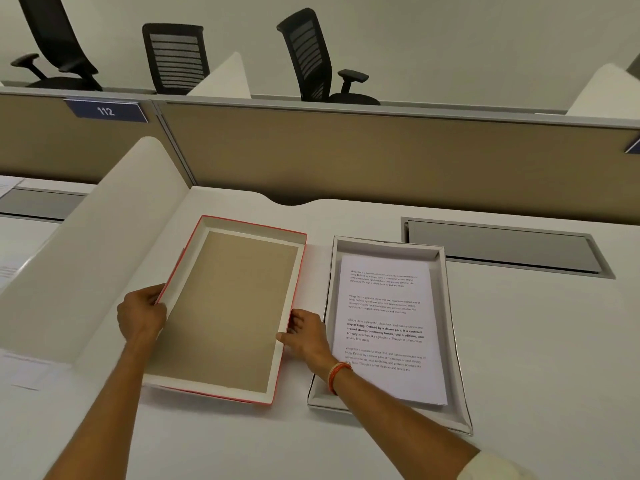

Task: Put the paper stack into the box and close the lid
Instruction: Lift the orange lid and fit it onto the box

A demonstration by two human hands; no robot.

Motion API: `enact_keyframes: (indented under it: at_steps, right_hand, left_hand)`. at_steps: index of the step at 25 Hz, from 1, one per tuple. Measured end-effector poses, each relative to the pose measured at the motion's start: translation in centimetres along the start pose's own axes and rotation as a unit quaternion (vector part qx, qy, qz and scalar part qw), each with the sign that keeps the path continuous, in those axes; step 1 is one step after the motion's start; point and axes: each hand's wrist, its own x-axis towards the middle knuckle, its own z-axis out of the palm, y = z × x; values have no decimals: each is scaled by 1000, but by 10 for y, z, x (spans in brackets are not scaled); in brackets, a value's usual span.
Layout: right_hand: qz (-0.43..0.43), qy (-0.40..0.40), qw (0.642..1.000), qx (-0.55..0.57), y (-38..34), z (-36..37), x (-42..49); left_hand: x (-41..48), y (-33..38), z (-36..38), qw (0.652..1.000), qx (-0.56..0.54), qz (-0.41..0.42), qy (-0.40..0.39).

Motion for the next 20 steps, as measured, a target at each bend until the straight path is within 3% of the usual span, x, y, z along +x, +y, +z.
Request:
enact_keyframes:
  at_steps: [6,14,20]
  right_hand:
    - [-35,42,998,-35,-29,-20,-4]
    - [-114,-21,993,-15,-129,-12,-6]
    - [-81,-77,993,24,-174,10,-9]
  left_hand:
    - [-33,54,-37,997,8,55,44]
    - [-92,120,-50,984,96,106,103]
    - [-138,151,-45,968,147,164,122]
